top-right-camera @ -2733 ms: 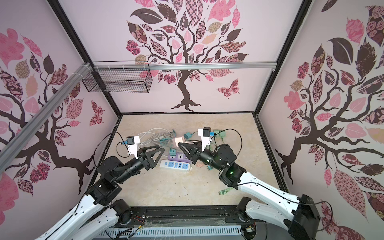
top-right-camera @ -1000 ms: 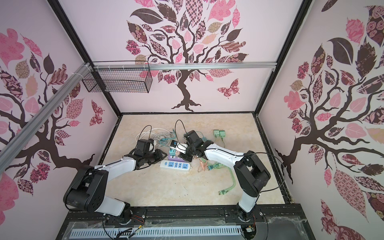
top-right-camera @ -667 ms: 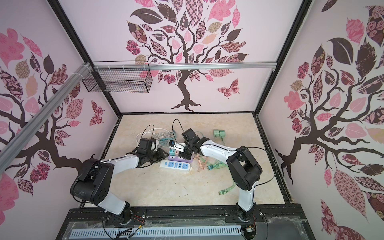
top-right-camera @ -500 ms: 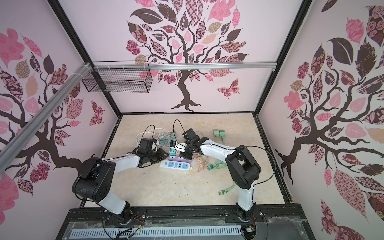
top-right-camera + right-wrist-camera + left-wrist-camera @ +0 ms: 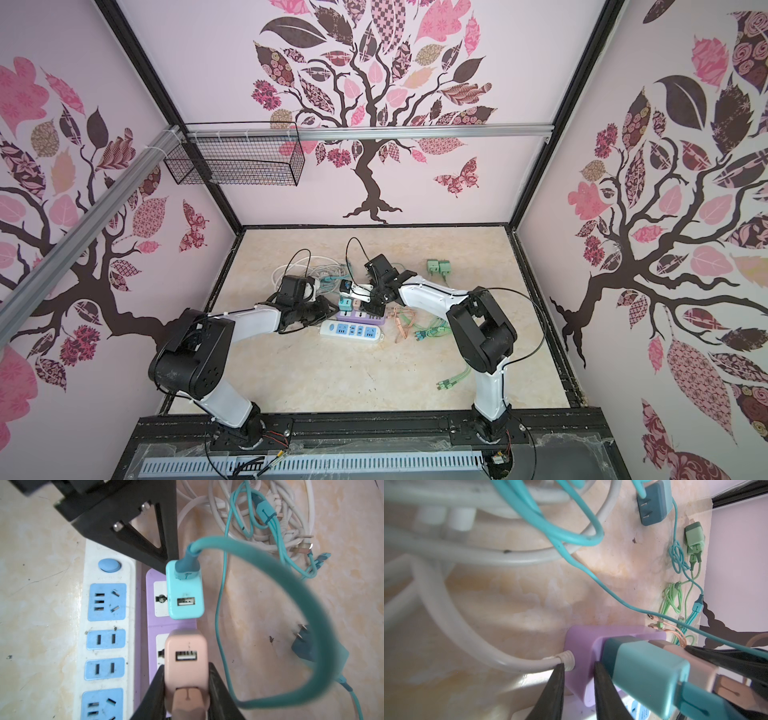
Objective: Insert the plug
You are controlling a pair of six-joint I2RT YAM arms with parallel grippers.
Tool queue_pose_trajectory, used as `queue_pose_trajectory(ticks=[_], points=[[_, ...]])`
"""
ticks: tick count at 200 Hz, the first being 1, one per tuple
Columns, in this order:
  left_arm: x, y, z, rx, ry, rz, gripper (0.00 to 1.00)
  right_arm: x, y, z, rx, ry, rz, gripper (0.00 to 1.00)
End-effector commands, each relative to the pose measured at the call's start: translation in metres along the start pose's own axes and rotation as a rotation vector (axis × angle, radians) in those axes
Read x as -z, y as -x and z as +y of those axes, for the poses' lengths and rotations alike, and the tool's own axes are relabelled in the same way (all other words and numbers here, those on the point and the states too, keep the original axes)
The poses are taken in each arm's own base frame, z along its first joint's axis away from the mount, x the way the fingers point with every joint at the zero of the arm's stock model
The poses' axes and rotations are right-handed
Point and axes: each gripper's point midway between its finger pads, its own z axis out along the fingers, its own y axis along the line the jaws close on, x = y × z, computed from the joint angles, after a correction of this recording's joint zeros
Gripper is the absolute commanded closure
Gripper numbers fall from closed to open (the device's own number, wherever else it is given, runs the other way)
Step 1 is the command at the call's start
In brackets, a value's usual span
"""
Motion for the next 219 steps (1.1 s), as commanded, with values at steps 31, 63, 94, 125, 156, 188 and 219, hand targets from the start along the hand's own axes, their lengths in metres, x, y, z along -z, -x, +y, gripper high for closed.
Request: queue_pose_trajectory(ticks=[31,63,94,125,156,188,219], points=[[0.0,0.008,0.002,-0.01,0.003,-0.013,0.74,-0.009,-0.009,0.001,0.001,0.029,0.041,0.86],[0.001,0.008,0.002,-0.005,0.0,-0.015,0.76,-0.013,-0.012,0.001,0.003,0.032,0.05,0.86],[0.001,0.007,0.004,0.002,-0.001,-0.01,0.77,-0.018,-0.019,0.003,0.011,0.04,0.07,0.86],[0.002,0.007,0.007,0.01,0.0,-0.013,0.77,-0.025,-0.031,0.005,0.012,0.046,0.106,0.87],[0.005,0.009,0.009,0.019,-0.005,-0.019,0.77,-0.031,-0.041,0.01,0.005,0.067,0.136,0.88],[0.011,0.013,0.009,0.029,-0.017,-0.032,0.78,-0.039,-0.056,0.015,-0.005,0.086,0.188,0.87],[0.025,0.019,0.004,0.038,-0.039,-0.057,0.78,-0.041,-0.066,0.019,-0.007,0.094,0.221,0.87]])
